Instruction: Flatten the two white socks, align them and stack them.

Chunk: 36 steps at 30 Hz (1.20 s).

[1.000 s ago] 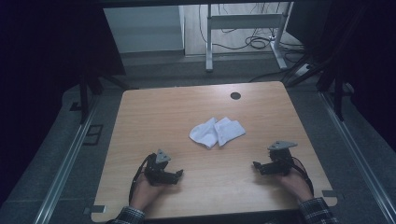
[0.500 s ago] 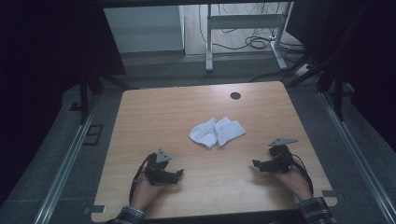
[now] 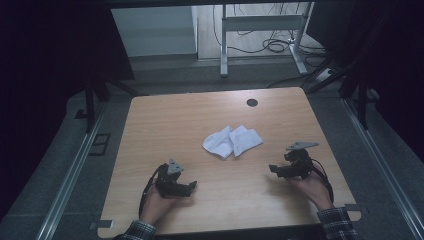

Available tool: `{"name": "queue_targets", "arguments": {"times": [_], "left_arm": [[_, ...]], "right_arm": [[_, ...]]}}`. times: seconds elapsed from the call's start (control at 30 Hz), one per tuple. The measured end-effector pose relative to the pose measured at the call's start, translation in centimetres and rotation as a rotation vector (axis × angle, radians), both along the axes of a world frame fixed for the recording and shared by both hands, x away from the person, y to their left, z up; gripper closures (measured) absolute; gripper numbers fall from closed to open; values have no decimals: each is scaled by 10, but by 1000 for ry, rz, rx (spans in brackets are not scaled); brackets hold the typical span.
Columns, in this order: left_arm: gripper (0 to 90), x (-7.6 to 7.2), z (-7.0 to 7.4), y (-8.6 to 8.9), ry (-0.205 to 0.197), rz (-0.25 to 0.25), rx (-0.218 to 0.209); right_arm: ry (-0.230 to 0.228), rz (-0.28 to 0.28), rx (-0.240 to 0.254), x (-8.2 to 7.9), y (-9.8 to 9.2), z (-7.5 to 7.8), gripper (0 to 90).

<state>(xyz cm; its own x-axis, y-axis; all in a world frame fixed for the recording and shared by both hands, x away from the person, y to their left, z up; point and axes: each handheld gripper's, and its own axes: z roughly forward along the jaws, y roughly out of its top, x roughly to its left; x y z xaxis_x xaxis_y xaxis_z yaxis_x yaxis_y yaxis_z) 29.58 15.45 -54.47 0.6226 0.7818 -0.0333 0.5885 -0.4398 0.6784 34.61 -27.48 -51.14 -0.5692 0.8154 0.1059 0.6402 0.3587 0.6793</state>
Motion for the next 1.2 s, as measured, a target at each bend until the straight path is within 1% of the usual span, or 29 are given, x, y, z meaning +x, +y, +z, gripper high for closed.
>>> {"name": "queue_targets", "arguments": {"times": [0.03,0.07,0.1,0.27,0.37,0.4,0.43,0.5,0.73,0.83,0.93,0.97,1.0,1.07,1.1,1.17,1.2], "left_arm": [[98,0,0,0,0,0,0],[98,0,0,0,0,0,0],[98,0,0,0,0,1,-1],[98,1,0,-1,2,2,1],[98,2,0,-1,1,1,-1],[98,2,0,-1,1,1,-1],[98,2,0,-1,0,-1,1],[98,3,0,-2,1,-1,0],[98,3,0,-2,1,-2,0],[98,3,0,-2,0,-1,-1],[98,3,0,-2,0,-2,-1],[98,3,0,-2,0,-2,-1],[98,3,0,-2,0,-2,-1],[98,3,0,-2,1,-4,2],[98,3,0,-2,1,-4,2],[98,3,0,-2,1,-4,3],[98,3,0,-2,1,-5,3]], "right_arm": [[-4,-2,7,3,2,3,234],[-4,-2,7,3,2,3,234],[-20,2,2,7,5,6,250],[-39,13,-34,15,11,12,303],[-41,18,-30,22,13,16,321],[-41,18,-30,22,13,16,321],[-43,19,-34,27,15,19,336],[-43,15,-40,31,18,20,337],[-38,9,-24,50,26,26,338],[-32,9,-28,59,29,26,362],[-29,10,-45,68,33,25,407],[-29,10,-45,68,33,25,407],[-25,11,-59,74,36,24,448],[-17,11,-58,80,38,22,465],[-11,9,-53,84,40,22,491],[4,6,-37,90,43,20,510],[5,7,-40,93,45,19,525]]}}
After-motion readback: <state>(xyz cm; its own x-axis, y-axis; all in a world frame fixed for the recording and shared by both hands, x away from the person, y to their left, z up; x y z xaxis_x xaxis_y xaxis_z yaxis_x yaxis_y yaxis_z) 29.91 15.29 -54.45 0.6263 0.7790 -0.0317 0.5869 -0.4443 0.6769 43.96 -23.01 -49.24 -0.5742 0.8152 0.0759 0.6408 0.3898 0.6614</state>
